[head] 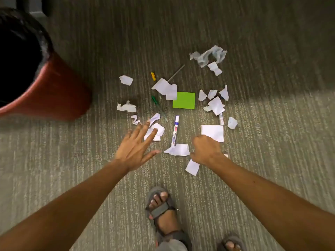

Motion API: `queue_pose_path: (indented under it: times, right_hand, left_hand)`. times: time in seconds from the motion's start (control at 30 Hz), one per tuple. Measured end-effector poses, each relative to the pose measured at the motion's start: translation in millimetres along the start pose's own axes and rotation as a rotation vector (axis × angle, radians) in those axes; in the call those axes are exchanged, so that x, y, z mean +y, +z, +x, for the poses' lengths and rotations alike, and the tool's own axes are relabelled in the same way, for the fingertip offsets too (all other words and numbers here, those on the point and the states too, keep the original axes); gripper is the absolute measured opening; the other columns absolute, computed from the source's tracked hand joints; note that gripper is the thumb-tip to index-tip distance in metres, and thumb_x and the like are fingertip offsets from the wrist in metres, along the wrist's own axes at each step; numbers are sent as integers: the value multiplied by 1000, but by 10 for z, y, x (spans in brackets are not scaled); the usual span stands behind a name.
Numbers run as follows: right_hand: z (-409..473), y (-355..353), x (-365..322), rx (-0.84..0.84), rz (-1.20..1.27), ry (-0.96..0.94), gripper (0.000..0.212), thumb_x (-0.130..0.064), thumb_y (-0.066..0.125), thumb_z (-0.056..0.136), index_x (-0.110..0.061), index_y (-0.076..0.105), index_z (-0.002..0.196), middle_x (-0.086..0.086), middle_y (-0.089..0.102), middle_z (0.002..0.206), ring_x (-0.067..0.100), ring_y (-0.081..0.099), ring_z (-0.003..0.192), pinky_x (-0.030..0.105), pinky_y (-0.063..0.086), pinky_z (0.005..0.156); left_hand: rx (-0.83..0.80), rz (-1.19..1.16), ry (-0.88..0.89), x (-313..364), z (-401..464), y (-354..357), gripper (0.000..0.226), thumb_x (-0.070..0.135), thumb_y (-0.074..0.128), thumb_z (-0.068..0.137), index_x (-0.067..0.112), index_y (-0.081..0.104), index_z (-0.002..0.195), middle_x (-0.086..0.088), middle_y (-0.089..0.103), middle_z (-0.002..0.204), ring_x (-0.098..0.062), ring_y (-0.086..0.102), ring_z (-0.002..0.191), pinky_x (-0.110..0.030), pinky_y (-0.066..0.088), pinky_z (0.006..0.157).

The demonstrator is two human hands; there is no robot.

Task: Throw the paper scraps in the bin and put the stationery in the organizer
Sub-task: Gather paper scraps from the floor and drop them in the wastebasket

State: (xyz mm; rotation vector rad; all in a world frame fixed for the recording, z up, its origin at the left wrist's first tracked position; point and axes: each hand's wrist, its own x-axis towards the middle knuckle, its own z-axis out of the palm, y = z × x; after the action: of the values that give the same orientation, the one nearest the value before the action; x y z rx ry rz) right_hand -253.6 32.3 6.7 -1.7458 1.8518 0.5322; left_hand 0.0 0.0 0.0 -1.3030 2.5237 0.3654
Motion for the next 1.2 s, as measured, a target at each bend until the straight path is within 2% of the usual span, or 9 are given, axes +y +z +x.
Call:
queue_pose_path:
  times: [0.13,0.27,0.37,0.53,0.7,0.83,0.97,1.1,1.2]
  right_hand:
    - [301,360,8,13,0,-111,51,-45,70,79,-18,56,120,6,61,112,29,64,100,37,51,72]
    - [559,531,5,75,-7,-246,56,-51,72,76,-24,55,122,3,60,115,27,62,102,36,51,77]
    - [639,622,-44,78,-69,-346,47,-46,74,77,-27,60,119,-1,56,119,25,61,102,37,51,81]
    - [706,666,-31,63,-112,-404,17,-34,74,79,-23,66,90,-1,59,105,24,64,93,30,43,67]
    - [749,693,-51,109,-94,-494,47,-46,76,74,-25,54,109,-3,54,115,23,60,98,31,43,68]
    - [735,765,-94,146,-72,-488,46,-46,77,73,-24,59,109,-2,57,115,22,59,100,31,40,69]
    - [698,778,-25,144,28,-500,18,-30,74,79,-22,67,93,-2,64,100,19,61,91,29,42,68]
    - [667,730,138,55,191,-483,4,-24,74,82,-22,70,82,-8,68,84,9,59,76,29,49,68]
    - [673,626,277,-98,292,-490,8,-23,77,81,-24,69,79,-7,70,83,4,61,71,27,52,70]
  left_hand:
    - [39,59,16,-104,242,427,73,64,18,95,19,19,152,-16,24,159,-36,47,129,-49,50,96]
    - [65,-65,-94,-109,487,707,69,46,40,98,18,7,152,-14,23,158,-36,50,122,-49,56,84]
    - [113,-227,-278,-81,650,786,70,52,38,97,18,8,151,-13,28,155,-35,54,119,-48,55,77]
    - [180,-381,-520,-39,803,856,67,56,57,86,10,37,130,-16,51,132,-37,60,108,-45,50,76]
    - [136,-495,-723,22,902,855,77,45,80,69,8,40,124,-17,63,118,-37,61,109,-41,51,79]
    - [155,-504,-674,18,907,845,60,38,82,69,20,56,120,-14,69,102,-34,66,98,-32,46,68]
    - [95,-643,-673,-129,958,819,39,28,81,71,9,65,101,-8,62,92,-28,64,93,-28,40,63]
    - [46,-954,-629,-317,932,727,27,16,84,72,8,64,87,-8,62,76,-21,57,62,-27,44,46]
    - [25,-1099,-569,-474,836,646,19,11,83,73,6,69,83,-6,60,67,-16,55,53,-22,45,38]
